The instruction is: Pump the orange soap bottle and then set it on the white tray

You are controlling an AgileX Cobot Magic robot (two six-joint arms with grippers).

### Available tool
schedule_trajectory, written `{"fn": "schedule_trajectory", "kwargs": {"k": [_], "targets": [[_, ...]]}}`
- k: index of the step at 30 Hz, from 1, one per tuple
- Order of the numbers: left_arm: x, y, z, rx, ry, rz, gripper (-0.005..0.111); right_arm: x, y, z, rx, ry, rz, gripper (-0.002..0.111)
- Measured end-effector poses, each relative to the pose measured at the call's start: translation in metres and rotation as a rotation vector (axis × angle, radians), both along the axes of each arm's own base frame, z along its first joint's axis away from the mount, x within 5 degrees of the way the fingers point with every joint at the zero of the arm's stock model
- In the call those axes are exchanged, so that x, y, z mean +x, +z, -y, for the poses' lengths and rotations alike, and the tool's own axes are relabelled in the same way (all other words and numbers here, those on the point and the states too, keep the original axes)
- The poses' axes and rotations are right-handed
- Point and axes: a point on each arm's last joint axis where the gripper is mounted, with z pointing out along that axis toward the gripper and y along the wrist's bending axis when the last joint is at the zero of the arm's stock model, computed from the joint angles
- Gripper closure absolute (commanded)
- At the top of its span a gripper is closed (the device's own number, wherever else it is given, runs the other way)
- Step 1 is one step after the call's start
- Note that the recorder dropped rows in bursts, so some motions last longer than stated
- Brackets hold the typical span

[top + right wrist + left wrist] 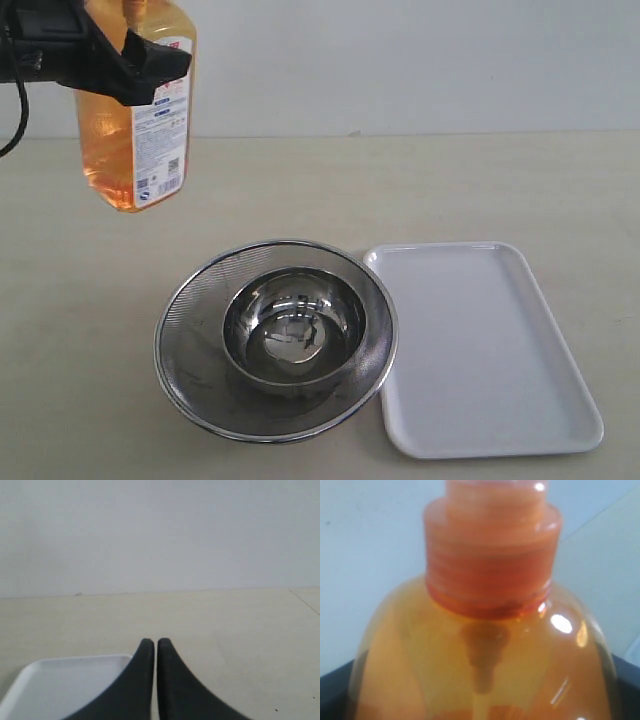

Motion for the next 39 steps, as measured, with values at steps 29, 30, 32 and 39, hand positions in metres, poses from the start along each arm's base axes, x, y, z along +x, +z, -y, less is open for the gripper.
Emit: {"fn": "schedule_trajectory", "kwargs": {"k": [29, 30, 32, 39], "targets": [[0.007, -0.087, 0.006, -0.024, -0.088, -0.259, 0.102, -0.001, 0.017, 0.002, 0.246, -0.006, 0.176, 0.108], [0.007, -0.087, 0.004, -0.025, -0.083, -0.259, 0.102, -0.001, 0.017, 0.002, 0.246, -0.006, 0.180, 0.108], [0.009, -0.089, -0.001, -0.029, -0.073, -0.262, 0.102, -0.001, 0.017, 0.002, 0.249, -0.006, 0.182, 0.108], [0.019, -0.098, -0.003, -0.095, -0.118, -0.280, 0.102, -0.001, 0.018, 0.002, 0.249, -0.006, 0.186, 0.108]]}}
